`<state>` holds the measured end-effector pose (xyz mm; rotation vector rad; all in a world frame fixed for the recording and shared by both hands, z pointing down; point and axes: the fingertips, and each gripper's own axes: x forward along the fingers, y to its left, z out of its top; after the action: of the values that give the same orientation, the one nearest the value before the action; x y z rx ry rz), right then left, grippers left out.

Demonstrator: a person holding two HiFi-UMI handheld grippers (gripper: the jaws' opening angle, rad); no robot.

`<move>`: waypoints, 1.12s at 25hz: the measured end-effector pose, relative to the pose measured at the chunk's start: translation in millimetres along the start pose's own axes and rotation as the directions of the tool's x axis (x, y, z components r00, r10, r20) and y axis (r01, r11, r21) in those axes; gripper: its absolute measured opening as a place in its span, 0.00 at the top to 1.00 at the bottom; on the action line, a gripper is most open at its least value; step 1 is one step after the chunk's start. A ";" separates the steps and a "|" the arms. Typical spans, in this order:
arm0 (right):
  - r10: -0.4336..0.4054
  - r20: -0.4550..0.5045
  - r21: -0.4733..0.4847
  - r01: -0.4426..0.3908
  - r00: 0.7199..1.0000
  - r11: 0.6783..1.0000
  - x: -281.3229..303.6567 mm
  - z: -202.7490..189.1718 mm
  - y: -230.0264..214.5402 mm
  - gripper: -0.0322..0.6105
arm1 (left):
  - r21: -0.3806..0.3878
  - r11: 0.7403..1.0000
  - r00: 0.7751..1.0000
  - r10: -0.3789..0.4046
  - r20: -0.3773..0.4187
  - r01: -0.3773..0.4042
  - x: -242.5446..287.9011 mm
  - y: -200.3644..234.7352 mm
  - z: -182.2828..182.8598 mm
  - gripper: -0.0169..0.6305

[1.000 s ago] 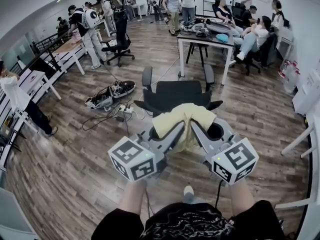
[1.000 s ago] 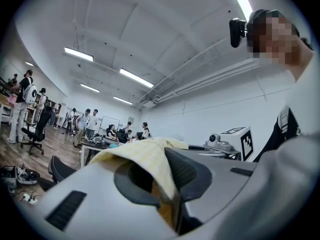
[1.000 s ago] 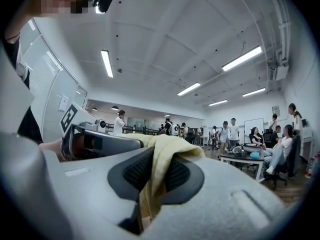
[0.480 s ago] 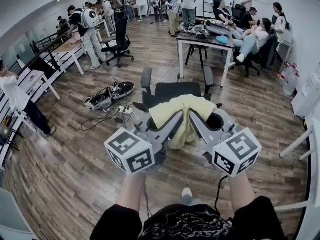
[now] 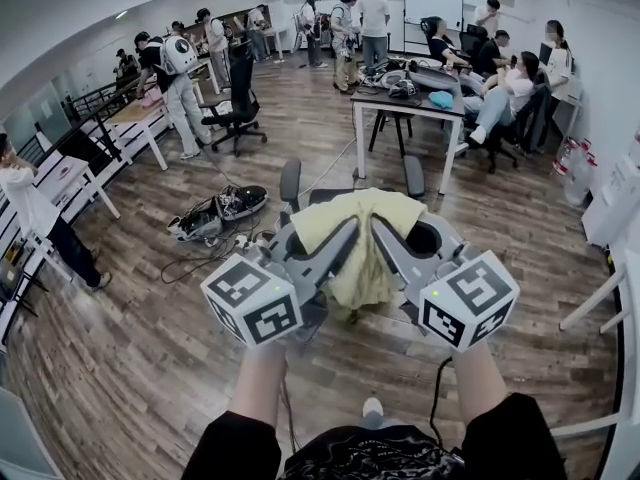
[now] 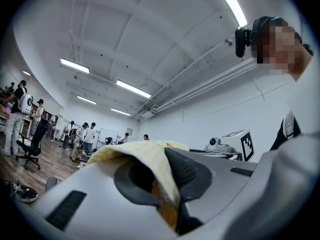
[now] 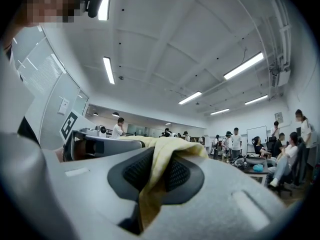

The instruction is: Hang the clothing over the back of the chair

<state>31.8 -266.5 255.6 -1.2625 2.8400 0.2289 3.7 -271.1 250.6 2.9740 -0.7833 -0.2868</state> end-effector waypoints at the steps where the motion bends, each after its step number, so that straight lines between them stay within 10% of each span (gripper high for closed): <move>1: 0.001 0.007 -0.004 -0.001 1.000 1.000 0.2 2.2 -1.9 0.90 | -0.001 1.000 1.000 -0.004 0.007 0.004 2.1 0.6 2.2 0.90; 28: 0.017 0.110 -0.116 -0.005 0.994 0.993 77.8 87.4 -92.8 0.90 | 0.024 0.999 0.992 -0.030 0.121 0.028 82.4 78.8 103.4 0.90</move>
<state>45.1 -372.5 151.4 -1.2122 2.7762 0.4553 16.1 -380.7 143.2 3.0150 -0.7597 -0.4673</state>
